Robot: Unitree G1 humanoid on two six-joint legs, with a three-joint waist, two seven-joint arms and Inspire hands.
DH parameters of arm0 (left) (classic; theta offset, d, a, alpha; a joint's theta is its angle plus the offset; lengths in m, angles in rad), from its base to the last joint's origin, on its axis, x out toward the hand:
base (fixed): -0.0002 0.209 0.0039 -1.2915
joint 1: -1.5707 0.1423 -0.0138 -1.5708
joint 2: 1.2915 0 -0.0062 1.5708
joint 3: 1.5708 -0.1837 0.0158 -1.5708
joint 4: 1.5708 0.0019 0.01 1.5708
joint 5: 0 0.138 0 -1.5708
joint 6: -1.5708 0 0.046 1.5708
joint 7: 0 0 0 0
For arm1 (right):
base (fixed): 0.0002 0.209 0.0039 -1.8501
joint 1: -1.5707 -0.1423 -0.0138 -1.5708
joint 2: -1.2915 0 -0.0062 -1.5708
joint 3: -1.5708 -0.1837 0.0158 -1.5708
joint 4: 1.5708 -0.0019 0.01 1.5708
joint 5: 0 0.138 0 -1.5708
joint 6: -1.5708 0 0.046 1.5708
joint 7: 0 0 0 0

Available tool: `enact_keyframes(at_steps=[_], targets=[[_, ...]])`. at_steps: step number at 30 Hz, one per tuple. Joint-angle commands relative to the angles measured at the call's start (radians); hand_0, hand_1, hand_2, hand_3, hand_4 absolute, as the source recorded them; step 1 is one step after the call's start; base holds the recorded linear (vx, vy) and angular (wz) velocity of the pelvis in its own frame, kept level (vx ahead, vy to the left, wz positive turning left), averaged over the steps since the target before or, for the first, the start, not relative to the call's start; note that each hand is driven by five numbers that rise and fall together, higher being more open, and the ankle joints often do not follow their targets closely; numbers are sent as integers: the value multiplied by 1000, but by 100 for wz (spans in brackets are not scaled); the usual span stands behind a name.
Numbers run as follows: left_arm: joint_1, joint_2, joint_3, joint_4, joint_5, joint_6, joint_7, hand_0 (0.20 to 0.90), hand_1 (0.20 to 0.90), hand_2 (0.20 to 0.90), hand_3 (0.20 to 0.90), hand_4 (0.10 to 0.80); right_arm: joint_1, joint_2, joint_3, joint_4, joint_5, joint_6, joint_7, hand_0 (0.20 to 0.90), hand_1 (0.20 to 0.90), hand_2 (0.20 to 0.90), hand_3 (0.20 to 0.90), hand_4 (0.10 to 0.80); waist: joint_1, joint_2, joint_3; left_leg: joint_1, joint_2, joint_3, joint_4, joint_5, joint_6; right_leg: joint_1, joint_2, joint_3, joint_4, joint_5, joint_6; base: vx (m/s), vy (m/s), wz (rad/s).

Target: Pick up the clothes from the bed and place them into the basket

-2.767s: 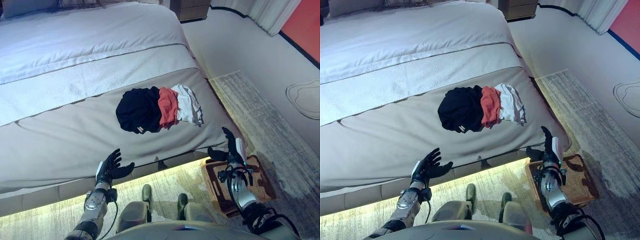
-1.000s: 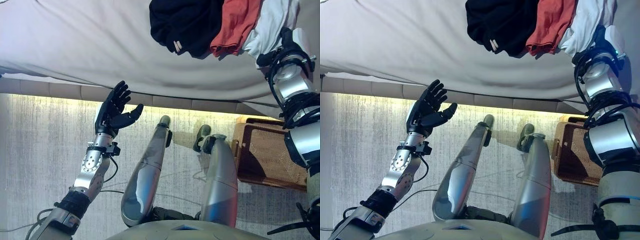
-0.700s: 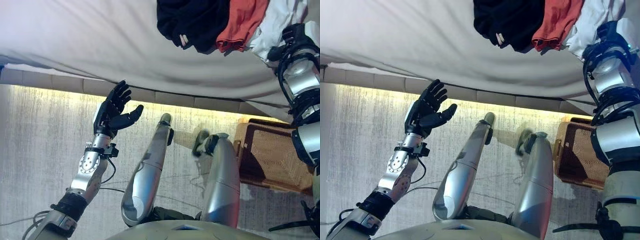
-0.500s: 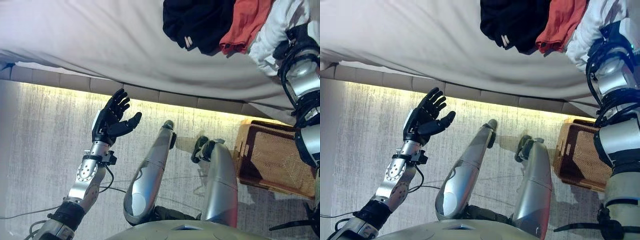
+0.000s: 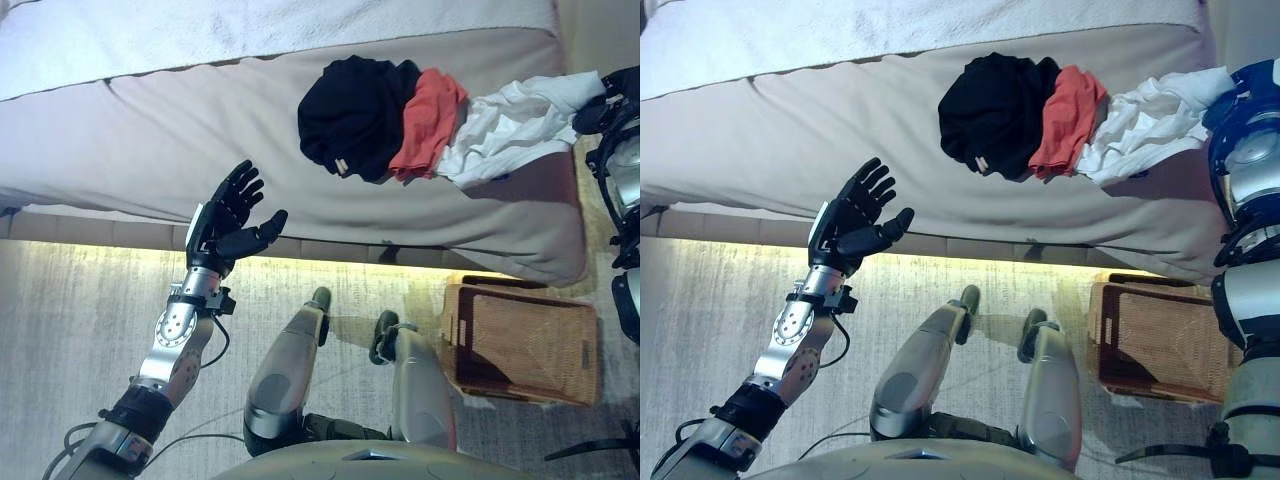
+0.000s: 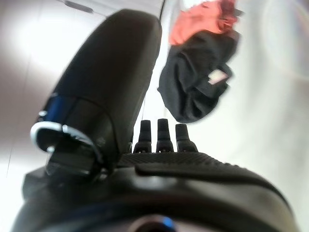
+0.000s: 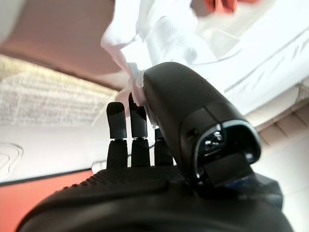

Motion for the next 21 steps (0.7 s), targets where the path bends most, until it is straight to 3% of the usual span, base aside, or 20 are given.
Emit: enact_keyframes(at_steps=[1,11,16,21], targets=[[24,-13,24,-42,43,-79,16,900,900,900,900,800,68,-143,-11,-132,37,-134,-63,300,300,300,200,100,-48,-74,-259,35,38,34,-61,-49,5,107,38,-35,-177,41,-17,105,42,-14],[21,-49,29,32,24,-89,-24,900,900,900,900,800,359,-216,-228,-388,100,-254,-109,300,300,300,200,100,-156,-90,-382,228,62,87,-329,5,5,228,63,81,-390,149,38,65,58,-28],[8,-66,66,70,4,-97,-48,900,900,900,900,800,625,-187,-422,-574,43,-277,-163,300,300,300,200,100,-224,-87,-405,278,67,114,-427,24,9,233,74,151,-452,195,64,-9,21,-30],[-5,-85,81,92,21,-102,-64,900,900,900,900,800,757,-139,-524,-696,26,-261,-193,300,300,300,200,100,-269,-86,-406,298,70,152,-464,26,14,227,80,193,-488,227,79,-32,-8,-33]])
